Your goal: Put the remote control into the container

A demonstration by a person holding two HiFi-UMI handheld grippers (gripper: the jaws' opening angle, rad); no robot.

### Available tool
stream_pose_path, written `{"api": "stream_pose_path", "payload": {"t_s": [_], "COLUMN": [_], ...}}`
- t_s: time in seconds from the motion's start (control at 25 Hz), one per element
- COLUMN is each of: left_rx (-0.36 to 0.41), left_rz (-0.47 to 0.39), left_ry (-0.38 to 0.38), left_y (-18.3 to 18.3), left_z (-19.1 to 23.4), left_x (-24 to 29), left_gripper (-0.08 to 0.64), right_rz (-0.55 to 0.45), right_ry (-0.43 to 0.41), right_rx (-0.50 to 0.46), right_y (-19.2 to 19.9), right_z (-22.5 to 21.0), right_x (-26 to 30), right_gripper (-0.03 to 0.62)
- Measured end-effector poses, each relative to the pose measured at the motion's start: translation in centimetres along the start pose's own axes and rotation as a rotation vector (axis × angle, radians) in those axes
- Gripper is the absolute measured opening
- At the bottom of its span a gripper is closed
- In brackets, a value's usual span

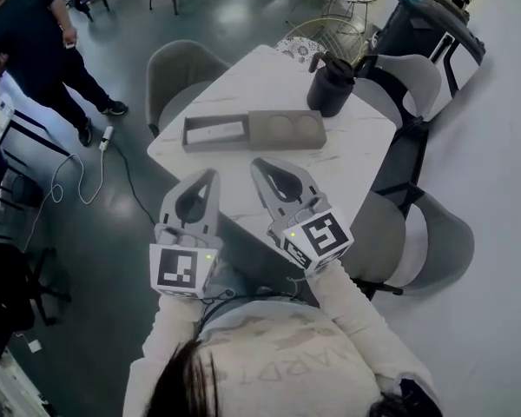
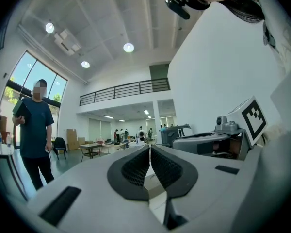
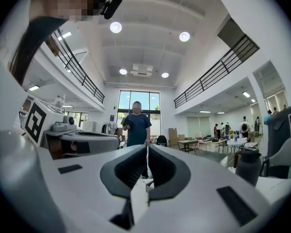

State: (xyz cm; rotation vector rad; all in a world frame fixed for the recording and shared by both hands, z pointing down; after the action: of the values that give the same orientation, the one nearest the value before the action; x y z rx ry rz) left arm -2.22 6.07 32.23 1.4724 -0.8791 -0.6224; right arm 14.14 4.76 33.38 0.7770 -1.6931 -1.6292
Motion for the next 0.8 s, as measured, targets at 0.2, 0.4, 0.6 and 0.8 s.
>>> {"api": "stream_pose_path", "payload": {"t_s": [0.2, 0.4, 0.6, 0.8], "left_rx": [0.018, 0.018, 0.009, 0.006], "left_rz": [-0.004, -0.021, -0.017, -0.023], "left_ry": [-0.016, -0.052, -0.051, -0.037], "left_y": [-0.7, -1.6, -1.9, -2.5], "left_z": [-3.9, -5.9, -6.6, -7.1], "left_x": [-2.1, -4.1, -5.1, -5.3], "left_gripper": [0.014, 0.014, 0.014, 0.014], "right_rz": [0.002, -0.021, -0.037, -0.040], "right_ry": [-0.012, -0.018, 0.000, -0.002], "right_rx": [-0.015, 0.011, 0.015, -0.003], "right_y": [-0.3, -0.3, -1.0, -1.9], "right_z": [0.5, 1.3, 1.9, 2.2], "right_x": [-3.8, -6.7, -8.3, -8.6], "right_gripper": [0.023, 0.023, 0.023, 0.023]}}
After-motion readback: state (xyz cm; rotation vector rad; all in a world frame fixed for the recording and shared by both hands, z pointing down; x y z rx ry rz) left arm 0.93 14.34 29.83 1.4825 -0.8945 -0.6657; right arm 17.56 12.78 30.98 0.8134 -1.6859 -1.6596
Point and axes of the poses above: the fingertips, and each gripper's own axes: x forward along the fingers, z to its left, y out of its underside, the point moved 8 cm from there along -x, backward along the fingers, and after that the axes turned 6 degrees about z, right-handed, at the moved point
